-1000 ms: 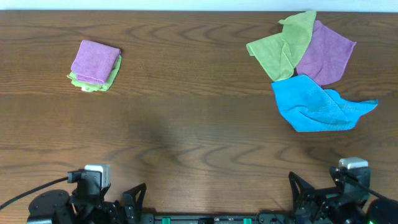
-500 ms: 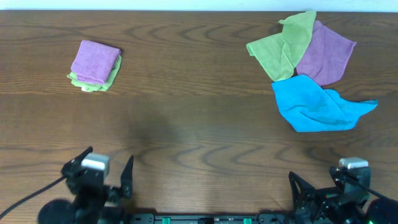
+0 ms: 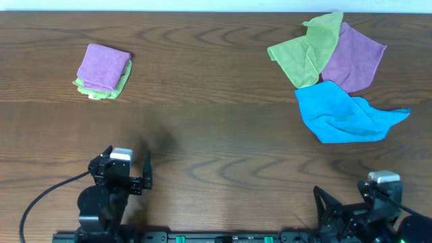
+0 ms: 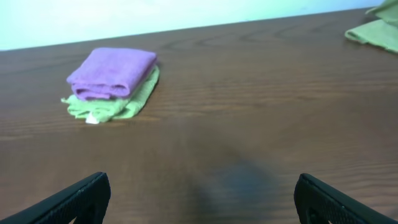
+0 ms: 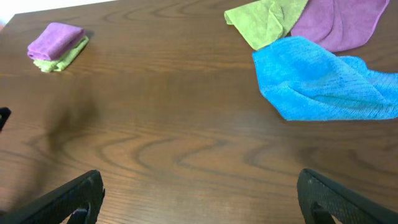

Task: Fold the cloth

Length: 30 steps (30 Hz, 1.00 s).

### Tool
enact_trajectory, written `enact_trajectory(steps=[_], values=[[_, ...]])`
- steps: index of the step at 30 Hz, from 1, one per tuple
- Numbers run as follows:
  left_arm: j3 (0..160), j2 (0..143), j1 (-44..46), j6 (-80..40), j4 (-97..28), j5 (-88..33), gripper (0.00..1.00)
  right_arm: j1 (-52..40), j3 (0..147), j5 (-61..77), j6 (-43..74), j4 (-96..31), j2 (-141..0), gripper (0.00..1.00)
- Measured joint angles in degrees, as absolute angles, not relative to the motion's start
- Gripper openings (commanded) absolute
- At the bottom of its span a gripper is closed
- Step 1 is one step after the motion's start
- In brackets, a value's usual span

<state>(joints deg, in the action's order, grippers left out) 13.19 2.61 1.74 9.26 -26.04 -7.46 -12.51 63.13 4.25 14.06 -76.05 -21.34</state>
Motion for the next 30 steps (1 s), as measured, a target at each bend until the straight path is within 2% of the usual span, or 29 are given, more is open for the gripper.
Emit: enact_trajectory(steps=[9,30], values=[[8.23,0.86,1.21,9.08,-24.45,-5.96,0.95,-12.51,63.13,4.27,14.06,-76.09,-21.34,0.99],[8.08,0.69,1.13,9.04,-23.57,-5.10,0.96,-12.51,63.11,4.25,14.06,-76.07,-21.34,0.99]])
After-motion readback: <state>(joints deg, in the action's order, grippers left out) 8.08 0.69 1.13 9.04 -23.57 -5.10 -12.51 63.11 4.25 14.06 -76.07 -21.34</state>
